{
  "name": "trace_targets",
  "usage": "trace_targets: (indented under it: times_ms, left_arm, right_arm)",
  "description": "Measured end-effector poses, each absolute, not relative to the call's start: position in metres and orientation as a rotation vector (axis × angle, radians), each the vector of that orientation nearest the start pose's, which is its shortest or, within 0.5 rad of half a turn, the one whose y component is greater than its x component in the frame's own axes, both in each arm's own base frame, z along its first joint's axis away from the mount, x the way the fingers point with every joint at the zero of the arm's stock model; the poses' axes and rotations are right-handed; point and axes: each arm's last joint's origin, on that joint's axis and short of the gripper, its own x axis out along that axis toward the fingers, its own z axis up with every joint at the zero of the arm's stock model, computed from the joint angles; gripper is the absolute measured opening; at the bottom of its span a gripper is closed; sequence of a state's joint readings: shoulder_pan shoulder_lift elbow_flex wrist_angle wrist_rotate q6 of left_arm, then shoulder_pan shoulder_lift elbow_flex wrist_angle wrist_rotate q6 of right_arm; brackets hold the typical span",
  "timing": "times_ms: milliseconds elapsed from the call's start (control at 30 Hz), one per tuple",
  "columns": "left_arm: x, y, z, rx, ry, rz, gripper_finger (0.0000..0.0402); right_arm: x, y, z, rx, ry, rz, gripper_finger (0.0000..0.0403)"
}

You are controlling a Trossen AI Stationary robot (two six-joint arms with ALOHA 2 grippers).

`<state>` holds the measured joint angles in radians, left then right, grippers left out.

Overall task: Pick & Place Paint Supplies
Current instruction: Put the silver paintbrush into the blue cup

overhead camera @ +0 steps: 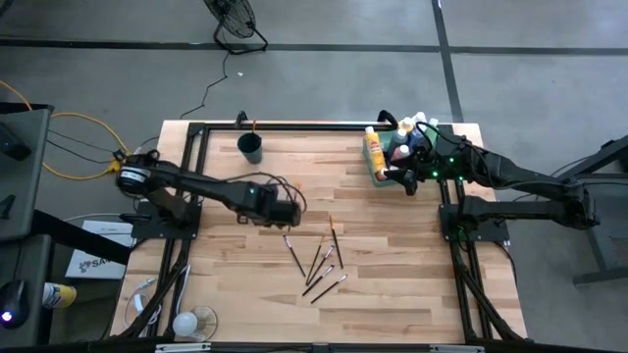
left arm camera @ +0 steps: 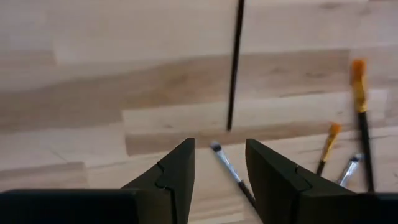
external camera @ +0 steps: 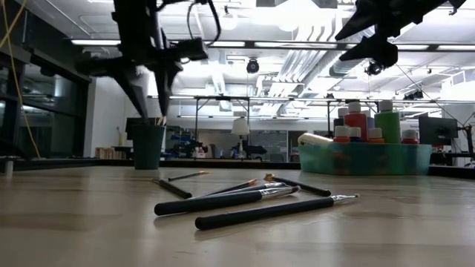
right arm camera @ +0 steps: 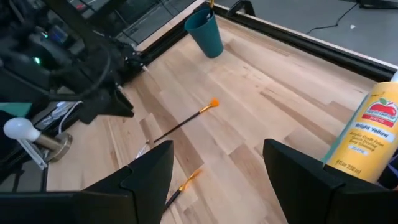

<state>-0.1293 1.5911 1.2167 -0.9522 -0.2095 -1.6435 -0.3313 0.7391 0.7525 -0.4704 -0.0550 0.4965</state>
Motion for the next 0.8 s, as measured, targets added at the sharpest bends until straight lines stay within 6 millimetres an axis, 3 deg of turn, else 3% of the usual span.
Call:
trace_targets:
  times_ms: [467, 800]
  left_arm:
    - [0.332, -0.050, 0.179, -1.283, 1.011, 1.120, 0.0136]
    - [0.336, -0.051, 0.162, -1.308, 1.035, 1.186, 0.0136]
  right_arm:
    - [0.146, -0.048, 0.299, 0.578, 0.416, -0.380, 0.0243]
    - [0.145, -0.048, 0.297, 0.573, 0.431, -0.381, 0.0243]
